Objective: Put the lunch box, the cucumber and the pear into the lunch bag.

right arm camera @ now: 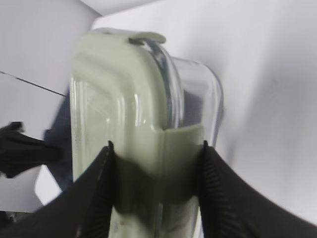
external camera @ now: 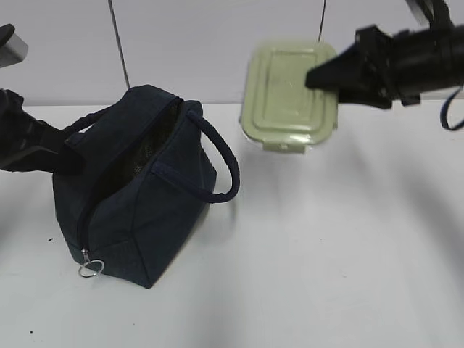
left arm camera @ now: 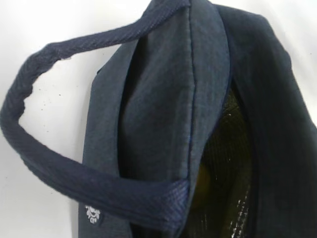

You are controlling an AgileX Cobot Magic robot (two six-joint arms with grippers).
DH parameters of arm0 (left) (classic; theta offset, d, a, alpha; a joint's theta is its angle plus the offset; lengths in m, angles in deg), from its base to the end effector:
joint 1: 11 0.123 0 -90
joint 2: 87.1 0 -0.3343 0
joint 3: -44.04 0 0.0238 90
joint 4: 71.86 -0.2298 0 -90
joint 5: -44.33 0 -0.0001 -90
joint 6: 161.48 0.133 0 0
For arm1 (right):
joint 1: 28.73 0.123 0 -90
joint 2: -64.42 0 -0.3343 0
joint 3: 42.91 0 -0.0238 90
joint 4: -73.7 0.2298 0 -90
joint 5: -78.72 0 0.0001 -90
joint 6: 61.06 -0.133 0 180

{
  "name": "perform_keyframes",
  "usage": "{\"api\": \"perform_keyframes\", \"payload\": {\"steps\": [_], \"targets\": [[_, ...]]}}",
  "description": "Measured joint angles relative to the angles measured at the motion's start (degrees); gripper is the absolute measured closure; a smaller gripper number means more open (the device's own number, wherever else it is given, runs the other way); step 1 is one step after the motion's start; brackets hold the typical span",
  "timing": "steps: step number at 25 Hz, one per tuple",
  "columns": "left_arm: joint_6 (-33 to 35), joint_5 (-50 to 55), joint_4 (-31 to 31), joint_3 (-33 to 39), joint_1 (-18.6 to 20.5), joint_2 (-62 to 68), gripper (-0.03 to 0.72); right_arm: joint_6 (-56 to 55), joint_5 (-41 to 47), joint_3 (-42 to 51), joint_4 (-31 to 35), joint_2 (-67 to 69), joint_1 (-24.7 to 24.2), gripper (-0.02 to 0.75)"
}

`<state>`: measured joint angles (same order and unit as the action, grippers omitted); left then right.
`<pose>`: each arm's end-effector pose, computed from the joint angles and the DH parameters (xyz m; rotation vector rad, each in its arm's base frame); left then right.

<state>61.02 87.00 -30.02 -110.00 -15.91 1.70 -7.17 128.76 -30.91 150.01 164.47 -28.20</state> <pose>0.2661 -0.0833 0.2806 0.4750 2.4929 -0.5790 0.3494 0.1023 0.3335 -0.1872 2.1693 1.0847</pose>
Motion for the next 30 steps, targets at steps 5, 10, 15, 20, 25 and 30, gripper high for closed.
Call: {"api": "perform_keyframes", "payload": {"steps": [5,10,15,20,25,30], "targets": [[0.0,0.05,1.1,0.0,0.0,0.0,0.705,-2.61,-0.72,-10.87,3.02,2.66,9.99,0.4],[0.0,0.18,1.5,0.0,-0.07,0.0,0.705,-0.9,-5.23,-17.97,7.41,9.82,18.81,0.402],[0.0,0.22,1.56,0.0,-0.11,0.0,0.705,2.18,-6.79,-18.86,11.01,17.67,21.64,0.402],[0.0,0.03,1.56,0.0,-0.11,0.0,0.705,-0.23,-7.98,-18.86,5.07,19.85,21.64,0.402],[0.0,-0.17,1.56,0.0,-0.11,0.0,0.705,-12.83,-5.31,-18.86,-11.01,19.85,21.64,0.402],[0.0,-0.49,1.56,0.0,-0.11,0.0,0.705,-20.6,-4.91,-18.86,-20.6,20.0,21.64,0.402]]}}
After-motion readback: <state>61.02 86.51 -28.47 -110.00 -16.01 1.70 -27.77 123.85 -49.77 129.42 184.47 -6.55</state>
